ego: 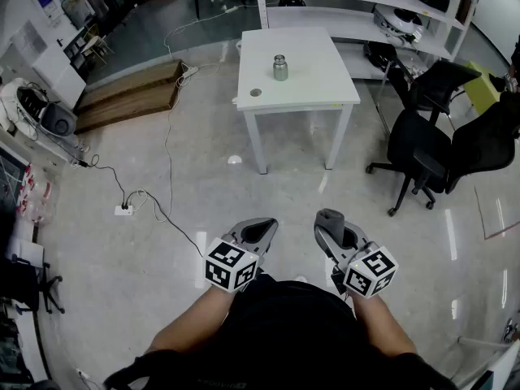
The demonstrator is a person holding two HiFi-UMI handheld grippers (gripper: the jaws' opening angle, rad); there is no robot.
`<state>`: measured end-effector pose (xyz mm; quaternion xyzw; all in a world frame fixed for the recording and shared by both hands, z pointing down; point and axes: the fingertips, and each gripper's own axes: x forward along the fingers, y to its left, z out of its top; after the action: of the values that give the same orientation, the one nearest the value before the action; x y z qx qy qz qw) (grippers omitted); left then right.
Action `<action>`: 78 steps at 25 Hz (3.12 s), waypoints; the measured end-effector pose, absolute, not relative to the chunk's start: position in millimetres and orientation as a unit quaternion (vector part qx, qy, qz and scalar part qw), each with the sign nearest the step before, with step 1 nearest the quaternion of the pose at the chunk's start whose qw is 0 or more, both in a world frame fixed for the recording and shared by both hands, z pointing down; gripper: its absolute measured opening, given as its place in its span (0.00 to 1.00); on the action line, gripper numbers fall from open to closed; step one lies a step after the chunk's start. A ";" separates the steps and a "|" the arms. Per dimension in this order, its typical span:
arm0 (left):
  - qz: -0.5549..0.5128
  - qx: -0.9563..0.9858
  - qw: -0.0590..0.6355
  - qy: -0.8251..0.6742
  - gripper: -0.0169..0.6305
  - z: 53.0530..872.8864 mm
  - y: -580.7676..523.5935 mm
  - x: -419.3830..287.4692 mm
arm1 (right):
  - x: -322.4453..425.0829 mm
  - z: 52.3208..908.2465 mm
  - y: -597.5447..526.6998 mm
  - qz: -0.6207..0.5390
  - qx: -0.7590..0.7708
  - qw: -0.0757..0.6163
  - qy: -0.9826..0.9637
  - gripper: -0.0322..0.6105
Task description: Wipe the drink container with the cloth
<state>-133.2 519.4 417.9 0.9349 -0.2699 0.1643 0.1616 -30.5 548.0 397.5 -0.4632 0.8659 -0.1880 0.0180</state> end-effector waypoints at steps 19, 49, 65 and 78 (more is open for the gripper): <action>0.169 0.935 0.155 -0.272 0.05 414.2 516.2 -133.6 | -33.9 393.1 548.9 -0.193 -0.446 0.039 0.873 0.20; 0.170 0.917 0.245 -0.266 0.05 447.9 468.3 -113.3 | -22.5 427.0 514.3 -0.245 -0.442 0.013 0.863 0.20; 0.144 0.928 0.215 -0.267 0.05 426.6 283.4 -115.8 | -19.6 416.6 335.4 -0.256 -0.472 -0.031 0.843 0.20; 0.161 0.940 0.185 -0.236 0.05 422.9 190.5 -140.2 | -46.4 416.4 240.1 -0.265 -0.493 -0.021 0.828 0.20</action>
<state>-140.2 190.5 422.9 0.9402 -0.2363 0.1611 0.1851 -46.4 240.1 416.4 -0.4930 0.8285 -0.2648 -0.0214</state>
